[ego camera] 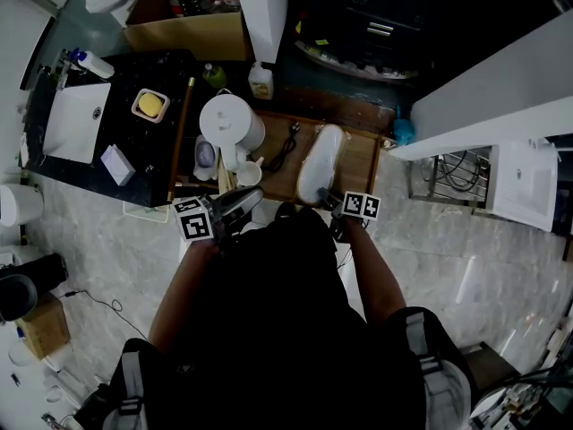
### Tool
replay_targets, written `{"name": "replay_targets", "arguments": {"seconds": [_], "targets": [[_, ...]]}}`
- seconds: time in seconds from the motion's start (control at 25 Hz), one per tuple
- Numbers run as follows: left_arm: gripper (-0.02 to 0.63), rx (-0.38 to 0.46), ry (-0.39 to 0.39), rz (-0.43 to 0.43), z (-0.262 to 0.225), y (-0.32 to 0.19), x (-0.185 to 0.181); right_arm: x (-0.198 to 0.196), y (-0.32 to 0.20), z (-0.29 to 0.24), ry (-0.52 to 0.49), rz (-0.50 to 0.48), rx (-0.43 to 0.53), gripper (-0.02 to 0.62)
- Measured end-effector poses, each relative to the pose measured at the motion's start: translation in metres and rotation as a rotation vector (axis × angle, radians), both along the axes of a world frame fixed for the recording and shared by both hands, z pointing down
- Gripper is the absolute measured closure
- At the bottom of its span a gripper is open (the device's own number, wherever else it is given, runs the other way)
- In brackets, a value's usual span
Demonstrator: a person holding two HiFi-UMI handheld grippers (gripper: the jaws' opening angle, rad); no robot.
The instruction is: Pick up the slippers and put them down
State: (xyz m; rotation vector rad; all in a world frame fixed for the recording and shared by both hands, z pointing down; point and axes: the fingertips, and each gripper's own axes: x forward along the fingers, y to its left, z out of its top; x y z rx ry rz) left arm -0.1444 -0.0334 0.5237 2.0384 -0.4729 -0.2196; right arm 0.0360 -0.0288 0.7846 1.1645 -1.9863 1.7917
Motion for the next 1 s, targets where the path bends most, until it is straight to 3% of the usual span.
{"name": "replay_targets", "arguments": {"seconds": [1.0], "targets": [[0.595,0.015,0.036,0.103,-0.003,0.006,0.029,0.014,0.027,-0.022,0.051,0.023,0.062,0.396]]}}
